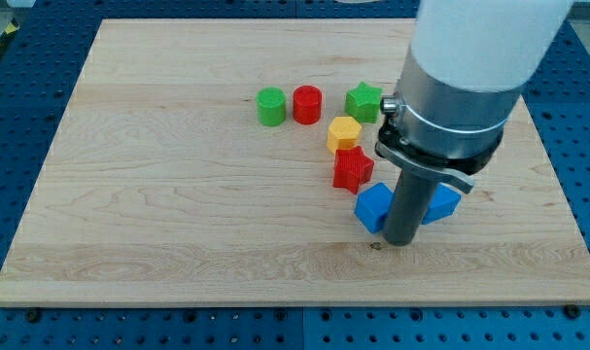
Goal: Move blue triangle to the blue cube
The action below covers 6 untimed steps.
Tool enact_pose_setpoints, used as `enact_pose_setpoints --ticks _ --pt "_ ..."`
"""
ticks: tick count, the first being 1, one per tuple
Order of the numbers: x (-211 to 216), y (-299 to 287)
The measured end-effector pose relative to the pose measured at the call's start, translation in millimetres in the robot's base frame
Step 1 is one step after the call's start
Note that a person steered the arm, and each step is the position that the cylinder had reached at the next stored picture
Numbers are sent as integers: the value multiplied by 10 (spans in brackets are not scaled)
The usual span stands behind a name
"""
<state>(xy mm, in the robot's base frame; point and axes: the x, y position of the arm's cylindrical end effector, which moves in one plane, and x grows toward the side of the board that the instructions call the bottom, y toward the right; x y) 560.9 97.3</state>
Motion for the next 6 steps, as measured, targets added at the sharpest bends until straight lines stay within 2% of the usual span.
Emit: enact_pose_setpoints --ticks 2,4,5,6 --pt "32 -239" --pt "228 546" --pt "114 905" --pt "-283 1030"
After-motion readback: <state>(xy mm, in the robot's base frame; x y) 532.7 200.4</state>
